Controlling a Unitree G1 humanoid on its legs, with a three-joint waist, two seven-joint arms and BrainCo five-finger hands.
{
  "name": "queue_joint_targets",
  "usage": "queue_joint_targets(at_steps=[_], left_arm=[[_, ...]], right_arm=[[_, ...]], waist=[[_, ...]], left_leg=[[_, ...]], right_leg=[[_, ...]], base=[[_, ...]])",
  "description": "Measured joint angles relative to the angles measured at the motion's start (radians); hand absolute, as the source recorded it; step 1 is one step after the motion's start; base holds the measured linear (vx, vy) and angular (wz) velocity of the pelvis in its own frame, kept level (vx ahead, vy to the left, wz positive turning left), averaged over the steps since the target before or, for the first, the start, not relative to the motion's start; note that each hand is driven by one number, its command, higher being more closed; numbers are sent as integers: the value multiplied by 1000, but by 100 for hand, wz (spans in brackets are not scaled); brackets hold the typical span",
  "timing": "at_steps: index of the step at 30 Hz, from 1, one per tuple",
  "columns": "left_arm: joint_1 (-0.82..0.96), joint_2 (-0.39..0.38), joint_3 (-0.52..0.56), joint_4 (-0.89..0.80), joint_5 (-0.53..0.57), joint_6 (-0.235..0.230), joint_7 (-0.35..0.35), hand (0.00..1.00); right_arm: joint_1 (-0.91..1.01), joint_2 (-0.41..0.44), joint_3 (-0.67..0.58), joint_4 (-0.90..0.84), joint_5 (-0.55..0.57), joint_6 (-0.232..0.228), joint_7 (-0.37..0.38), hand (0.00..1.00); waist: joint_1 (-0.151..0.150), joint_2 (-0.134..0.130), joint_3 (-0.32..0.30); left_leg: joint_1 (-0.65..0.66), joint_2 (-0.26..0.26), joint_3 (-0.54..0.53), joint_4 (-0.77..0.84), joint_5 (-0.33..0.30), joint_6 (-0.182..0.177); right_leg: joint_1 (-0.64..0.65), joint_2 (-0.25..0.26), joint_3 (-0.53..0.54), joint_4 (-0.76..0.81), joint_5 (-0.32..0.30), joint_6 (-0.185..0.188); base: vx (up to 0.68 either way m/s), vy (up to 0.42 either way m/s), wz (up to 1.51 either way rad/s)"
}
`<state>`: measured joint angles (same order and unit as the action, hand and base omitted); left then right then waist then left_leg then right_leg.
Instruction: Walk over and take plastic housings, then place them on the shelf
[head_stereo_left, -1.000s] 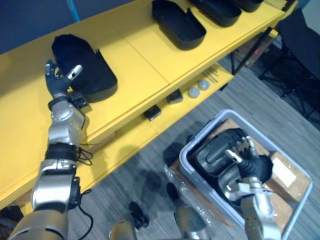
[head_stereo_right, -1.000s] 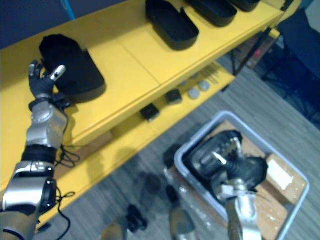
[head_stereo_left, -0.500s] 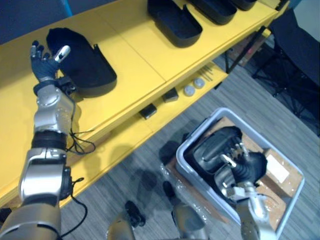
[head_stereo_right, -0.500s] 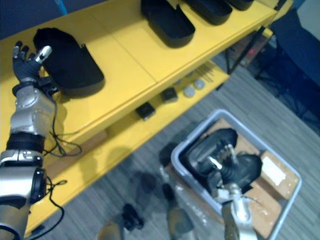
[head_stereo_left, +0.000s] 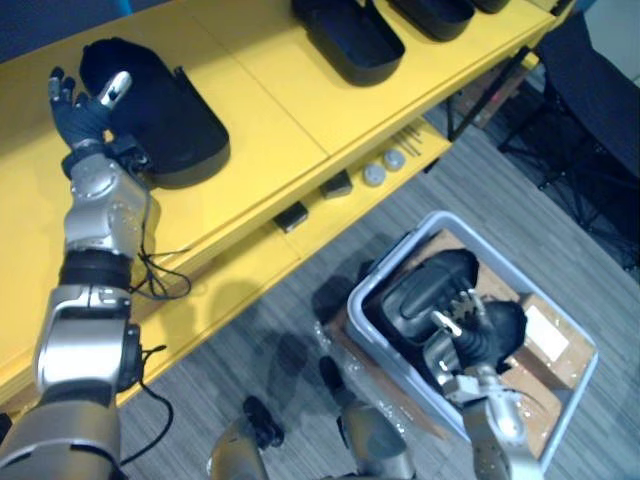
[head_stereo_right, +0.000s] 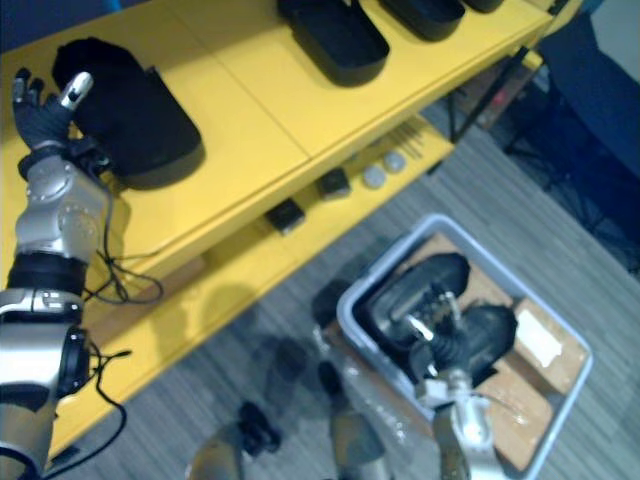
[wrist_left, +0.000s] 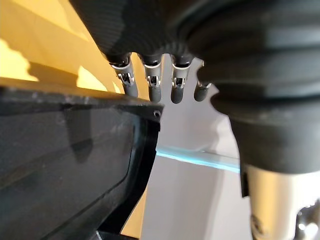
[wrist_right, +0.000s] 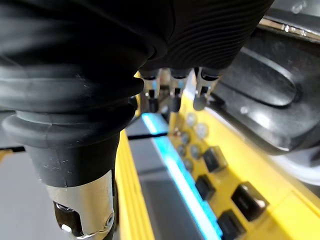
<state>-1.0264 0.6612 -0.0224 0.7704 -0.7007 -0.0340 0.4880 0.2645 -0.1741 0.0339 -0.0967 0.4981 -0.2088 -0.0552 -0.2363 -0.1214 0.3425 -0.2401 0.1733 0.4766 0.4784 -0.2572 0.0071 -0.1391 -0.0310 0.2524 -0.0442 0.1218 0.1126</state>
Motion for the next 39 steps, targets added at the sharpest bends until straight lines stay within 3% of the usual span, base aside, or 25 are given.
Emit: queue_joint_targets(at_steps=[4,14,19,22,26,31,36,39], left_arm=[[0,0,1,0,-2,-1,22,0],[0,-1,2,0,-7,-1,68,0],[2,0,23,-1,15,2,128,0],[31,4,66,-2,54,26,144,0],[162,3,128,-4,112,69,135,0],[313,1,188,-20,131,68,89,0],[547,-52,244,-160,175,-3,77,0],[645,-137,296,-300,213,-57,78,0]], right_arm=[[-4,13,2,-2,-1,-62,-45,0],[-3,15,2,-9,-2,-70,-56,0],[2,15,2,-9,-4,-77,-45,0],[9,14,0,-11,-4,-85,-19,0],[29,1,-2,-18,-42,-99,3,0],[21,-23,-4,-42,-83,-123,17,0],[-28,-69,-21,-101,-89,-203,17,0],[-42,-70,-48,-129,-90,-209,12,0]], waist=[[0,-11,6],[-2,-20,10],[-1,-19,10],[1,-10,4],[2,39,-53],[10,58,-108],[59,61,-182],[69,75,-194]], left_leg=[[-5,10,1,16,-5,0],[4,12,3,18,-5,0],[48,6,1,1,-5,0],[65,0,1,-17,-3,-5],[92,-11,-3,-40,4,-9],[141,-30,-39,-83,18,-18],[169,-59,-59,-140,44,-27],[171,-83,-89,-161,57,-16]], right_leg=[[-1,6,2,0,2,-2],[9,13,4,-2,8,-1],[47,10,6,-8,7,-3],[61,8,4,-7,1,-11],[84,5,-3,-11,-1,-11],[138,-4,-34,-25,-18,-19],[147,-20,-60,-12,-40,-22],[160,-32,-92,-10,-49,-17]], base=[[-13,-1,-3],[0,0,0],[0,0,0],[0,0,0],[77,-2,3],[48,-16,18],[20,-9,17],[15,22,28]])
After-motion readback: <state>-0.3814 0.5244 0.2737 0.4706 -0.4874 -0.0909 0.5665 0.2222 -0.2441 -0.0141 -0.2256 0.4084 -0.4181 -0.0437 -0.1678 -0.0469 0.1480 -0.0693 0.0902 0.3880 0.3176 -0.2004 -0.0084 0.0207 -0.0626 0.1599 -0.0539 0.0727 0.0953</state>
